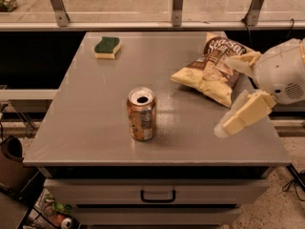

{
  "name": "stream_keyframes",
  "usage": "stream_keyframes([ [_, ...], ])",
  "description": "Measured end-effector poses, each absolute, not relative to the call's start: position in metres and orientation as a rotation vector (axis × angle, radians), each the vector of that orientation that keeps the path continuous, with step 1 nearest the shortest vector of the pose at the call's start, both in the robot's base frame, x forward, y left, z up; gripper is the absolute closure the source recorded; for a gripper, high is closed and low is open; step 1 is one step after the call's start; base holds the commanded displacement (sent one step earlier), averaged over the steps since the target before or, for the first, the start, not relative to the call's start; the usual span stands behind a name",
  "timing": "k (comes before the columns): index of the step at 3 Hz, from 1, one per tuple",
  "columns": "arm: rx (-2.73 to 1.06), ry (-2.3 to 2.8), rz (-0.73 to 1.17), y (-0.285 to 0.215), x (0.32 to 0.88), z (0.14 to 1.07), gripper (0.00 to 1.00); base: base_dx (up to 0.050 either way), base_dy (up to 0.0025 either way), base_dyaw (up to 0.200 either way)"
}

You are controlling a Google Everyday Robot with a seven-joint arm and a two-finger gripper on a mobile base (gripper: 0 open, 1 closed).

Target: Move orange can near sponge

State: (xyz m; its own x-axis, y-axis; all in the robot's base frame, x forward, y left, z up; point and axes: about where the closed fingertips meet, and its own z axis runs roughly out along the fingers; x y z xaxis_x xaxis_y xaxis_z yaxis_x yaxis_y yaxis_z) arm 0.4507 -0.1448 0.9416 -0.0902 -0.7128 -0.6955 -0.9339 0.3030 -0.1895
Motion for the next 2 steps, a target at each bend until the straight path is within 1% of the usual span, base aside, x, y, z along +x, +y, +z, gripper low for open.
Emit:
stream_keyframes([
  [2,-1.293,1.633,0.643,-0.086,0.458,0.935,0.0,0.0,0.0,0.0],
])
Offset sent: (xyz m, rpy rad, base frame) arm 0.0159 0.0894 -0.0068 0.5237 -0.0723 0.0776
